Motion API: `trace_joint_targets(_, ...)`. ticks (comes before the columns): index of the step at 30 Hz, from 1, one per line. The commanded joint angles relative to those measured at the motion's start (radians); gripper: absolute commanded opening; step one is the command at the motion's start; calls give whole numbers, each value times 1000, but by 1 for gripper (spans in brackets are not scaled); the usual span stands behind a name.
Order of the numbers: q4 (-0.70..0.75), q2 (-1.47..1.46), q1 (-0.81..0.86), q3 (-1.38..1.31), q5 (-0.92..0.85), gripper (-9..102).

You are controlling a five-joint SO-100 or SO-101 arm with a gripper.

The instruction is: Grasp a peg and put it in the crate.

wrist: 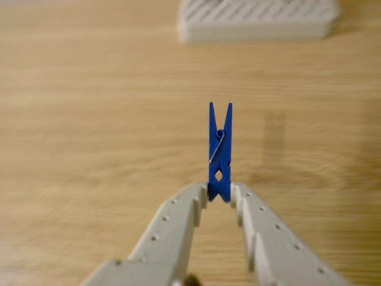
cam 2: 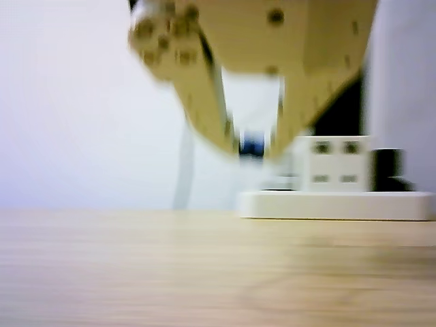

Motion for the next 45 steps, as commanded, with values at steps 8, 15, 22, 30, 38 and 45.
trace_joint_targets(8,-425,135,268,158,103,-1)
trace_joint_targets(15,-548,66,466,172,130,-1)
trace_joint_targets(22,-568,11,600,181,132,-1)
trace_joint_targets(30,-555,5,615,282,130,-1)
trace_joint_targets(38,-552,5,614,314,130,-1)
trace_joint_targets(45,-549,-26,612,319,126,-1)
